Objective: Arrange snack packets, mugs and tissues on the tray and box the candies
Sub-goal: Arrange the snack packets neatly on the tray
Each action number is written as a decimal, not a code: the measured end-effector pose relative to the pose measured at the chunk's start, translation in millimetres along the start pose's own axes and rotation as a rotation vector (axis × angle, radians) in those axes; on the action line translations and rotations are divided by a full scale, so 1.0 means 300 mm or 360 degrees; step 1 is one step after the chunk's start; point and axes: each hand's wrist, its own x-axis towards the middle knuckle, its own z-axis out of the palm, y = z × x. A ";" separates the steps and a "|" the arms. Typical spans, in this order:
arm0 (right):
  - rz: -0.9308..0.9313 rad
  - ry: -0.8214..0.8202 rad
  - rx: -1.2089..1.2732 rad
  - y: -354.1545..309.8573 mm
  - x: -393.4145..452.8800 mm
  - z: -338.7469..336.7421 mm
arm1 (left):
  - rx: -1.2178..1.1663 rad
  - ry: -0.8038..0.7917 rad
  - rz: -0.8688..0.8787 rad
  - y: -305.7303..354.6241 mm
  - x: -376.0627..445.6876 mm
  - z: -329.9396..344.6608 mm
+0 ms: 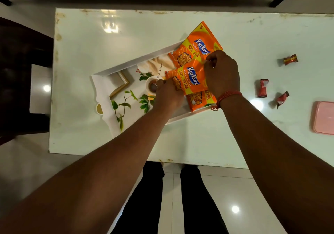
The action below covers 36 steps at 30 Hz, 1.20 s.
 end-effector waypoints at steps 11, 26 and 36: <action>-0.0008 -0.0214 -0.0179 0.044 0.277 -0.052 | 0.0262 0.0120 0.0140 -0.052 -0.021 0.034; 0.0085 -0.0068 -0.0145 0.124 0.200 -0.080 | 0.0426 0.0272 0.0225 -0.061 -0.018 0.024; -0.0644 -0.0101 -0.0713 -0.147 -0.032 0.043 | 0.0963 0.0432 0.0423 -0.166 -0.059 -0.233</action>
